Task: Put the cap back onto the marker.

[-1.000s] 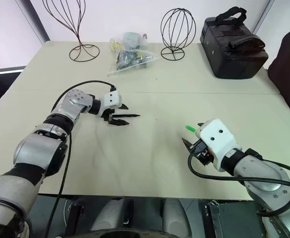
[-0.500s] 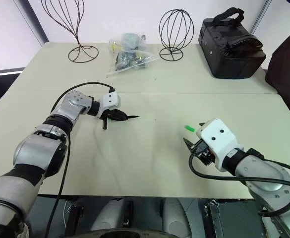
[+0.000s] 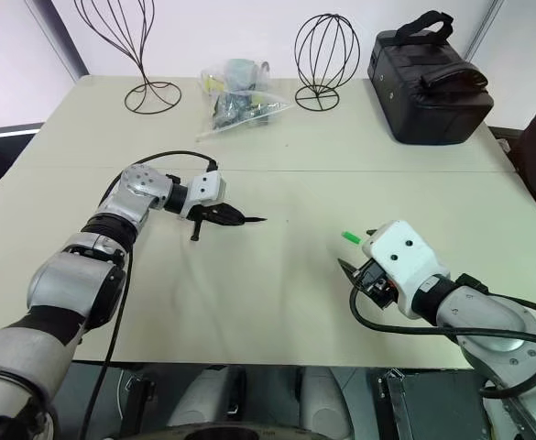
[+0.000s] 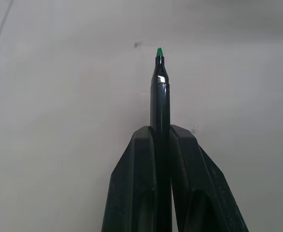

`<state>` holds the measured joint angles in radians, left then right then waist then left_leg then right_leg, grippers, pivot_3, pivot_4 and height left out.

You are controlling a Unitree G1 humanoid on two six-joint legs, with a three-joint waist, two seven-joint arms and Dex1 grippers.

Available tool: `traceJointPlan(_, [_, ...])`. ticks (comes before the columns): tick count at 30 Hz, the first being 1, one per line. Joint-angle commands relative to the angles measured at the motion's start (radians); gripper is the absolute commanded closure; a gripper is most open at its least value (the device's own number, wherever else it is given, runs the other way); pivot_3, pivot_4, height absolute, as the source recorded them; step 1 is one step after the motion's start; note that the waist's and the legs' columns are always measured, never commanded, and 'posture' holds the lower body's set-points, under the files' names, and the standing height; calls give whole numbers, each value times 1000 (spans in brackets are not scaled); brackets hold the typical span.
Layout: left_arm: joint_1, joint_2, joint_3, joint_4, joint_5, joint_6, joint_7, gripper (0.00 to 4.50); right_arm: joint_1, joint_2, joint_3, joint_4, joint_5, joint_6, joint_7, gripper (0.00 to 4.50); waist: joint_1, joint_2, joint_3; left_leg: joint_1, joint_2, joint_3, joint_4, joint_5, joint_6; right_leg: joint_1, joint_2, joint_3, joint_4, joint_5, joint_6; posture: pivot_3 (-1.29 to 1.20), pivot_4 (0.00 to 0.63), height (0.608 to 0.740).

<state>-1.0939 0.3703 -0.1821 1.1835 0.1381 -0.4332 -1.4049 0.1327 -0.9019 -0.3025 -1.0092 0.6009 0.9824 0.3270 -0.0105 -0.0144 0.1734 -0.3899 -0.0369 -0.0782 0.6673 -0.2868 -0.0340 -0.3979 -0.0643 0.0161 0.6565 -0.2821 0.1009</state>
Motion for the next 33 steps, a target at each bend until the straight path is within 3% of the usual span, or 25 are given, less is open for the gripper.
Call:
traceJointPlan(1, [-15, 12, 17, -69, -40, -30, -40, 4487, -9, -17, -16, 41, -32, -45, 49, 1118, -1, 0, 0, 0, 0, 0, 0, 0, 0, 0, 0, 0, 0, 0, 0, 0, 150, 740])
traceJointPlan(9, [14, 35, 17, -276, -113, 43, -124, 4487, -72, -31, 35, 355, -130, -259, 233, 1118, -3, 0, 0, 0, 0, 0, 0, 0, 0, 0, 0, 0, 0, 0, 0, 0, 150, 740])
traceJointPlan(17, [69, 60, 11, -465, -164, 178, -118, 4487, -244, 15, 165, 667, -198, -405, 364, 1118, -6, 1, 0, 0, 1, 0, 0, 0, 0, -1, 1, 1, 0, 0, 0, 0, 150, 740])
traceJointPlan(24, [99, 90, 4, -533, -173, 223, -100, 4487, -321, 101, 257, 785, -247, -450, 395, 1118, -4, 1, 0, 0, 1, 1, 0, 0, 0, -1, 0, 1, 1, 0, 0, 0, 150, 740])
traceJointPlan(33, [116, 109, 2, -581, -177, 251, -89, 4487, -332, 139, 285, 878, -299, -507, 429, 1118, -3, 1, 1, -1, 0, 1, 0, 0, 0, -2, 0, 1, 1, 0, 0, 0, 150, 740])
